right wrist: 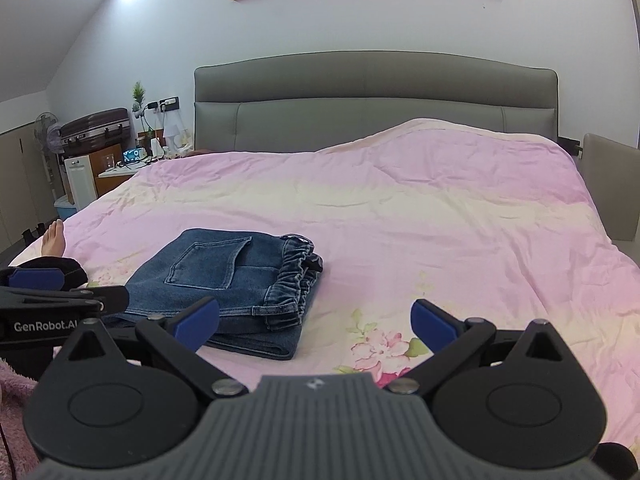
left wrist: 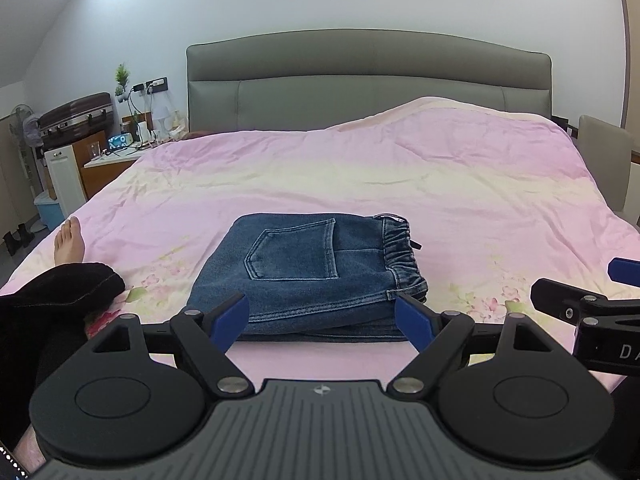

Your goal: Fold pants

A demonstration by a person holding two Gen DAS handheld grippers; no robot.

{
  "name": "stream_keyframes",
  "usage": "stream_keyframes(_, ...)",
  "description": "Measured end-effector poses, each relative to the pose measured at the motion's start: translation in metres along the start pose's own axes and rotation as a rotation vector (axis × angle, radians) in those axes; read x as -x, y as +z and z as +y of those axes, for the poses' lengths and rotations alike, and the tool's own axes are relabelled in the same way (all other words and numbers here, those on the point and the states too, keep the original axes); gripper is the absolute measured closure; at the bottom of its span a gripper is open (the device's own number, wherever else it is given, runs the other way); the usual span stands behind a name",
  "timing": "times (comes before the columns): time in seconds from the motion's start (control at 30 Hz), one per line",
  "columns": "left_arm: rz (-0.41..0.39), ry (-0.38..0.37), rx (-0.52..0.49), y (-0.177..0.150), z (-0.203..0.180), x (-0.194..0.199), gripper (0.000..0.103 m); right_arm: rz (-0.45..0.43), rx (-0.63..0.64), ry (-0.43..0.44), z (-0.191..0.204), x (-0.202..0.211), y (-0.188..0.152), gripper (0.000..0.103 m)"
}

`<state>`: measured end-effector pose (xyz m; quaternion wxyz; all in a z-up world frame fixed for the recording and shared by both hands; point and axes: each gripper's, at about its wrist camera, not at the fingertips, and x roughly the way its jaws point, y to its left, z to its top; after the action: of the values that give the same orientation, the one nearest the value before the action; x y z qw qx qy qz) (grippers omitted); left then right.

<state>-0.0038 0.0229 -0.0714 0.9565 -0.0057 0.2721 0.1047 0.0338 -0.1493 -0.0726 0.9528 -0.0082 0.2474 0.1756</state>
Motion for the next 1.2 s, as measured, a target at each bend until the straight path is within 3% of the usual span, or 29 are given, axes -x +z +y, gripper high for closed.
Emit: stream_keyframes(1.2, 0.012, 0.012, 0.02, -0.001, -0.0013, 0.0031, 0.006, -0.002, 0.01, 0.017, 0.0019, 0.0044, 0.0004, 0.005)
